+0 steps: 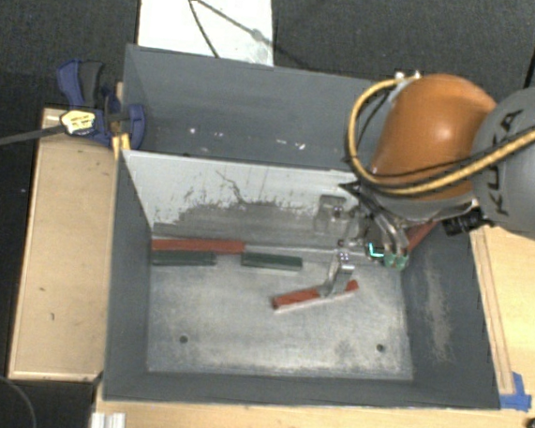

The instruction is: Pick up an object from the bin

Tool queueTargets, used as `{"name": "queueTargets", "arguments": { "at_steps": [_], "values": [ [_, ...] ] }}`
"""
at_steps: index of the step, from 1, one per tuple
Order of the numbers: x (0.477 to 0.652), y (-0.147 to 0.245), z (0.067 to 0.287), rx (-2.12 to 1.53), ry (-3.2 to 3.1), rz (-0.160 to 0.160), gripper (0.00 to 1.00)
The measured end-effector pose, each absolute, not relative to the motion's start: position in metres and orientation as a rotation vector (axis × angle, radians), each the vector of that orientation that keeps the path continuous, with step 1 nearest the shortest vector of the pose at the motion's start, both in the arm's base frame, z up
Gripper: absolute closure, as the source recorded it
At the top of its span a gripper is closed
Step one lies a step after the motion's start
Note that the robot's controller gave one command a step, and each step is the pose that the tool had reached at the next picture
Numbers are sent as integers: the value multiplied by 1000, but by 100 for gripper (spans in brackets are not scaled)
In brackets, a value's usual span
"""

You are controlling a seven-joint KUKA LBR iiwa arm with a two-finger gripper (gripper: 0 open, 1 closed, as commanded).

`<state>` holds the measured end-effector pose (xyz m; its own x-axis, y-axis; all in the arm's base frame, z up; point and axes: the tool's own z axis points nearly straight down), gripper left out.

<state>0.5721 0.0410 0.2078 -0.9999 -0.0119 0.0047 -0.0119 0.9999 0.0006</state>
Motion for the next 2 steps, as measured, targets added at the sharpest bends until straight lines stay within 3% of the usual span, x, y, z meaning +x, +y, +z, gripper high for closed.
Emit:
{"name": "queueTargets", "arguments": {
  "at_steps": [1, 2],
  "values": [
    [558, 22, 82, 462, -3103, -1, 0],
    [554, 11, 70, 475, -3104, -1, 0]
  ]
}}
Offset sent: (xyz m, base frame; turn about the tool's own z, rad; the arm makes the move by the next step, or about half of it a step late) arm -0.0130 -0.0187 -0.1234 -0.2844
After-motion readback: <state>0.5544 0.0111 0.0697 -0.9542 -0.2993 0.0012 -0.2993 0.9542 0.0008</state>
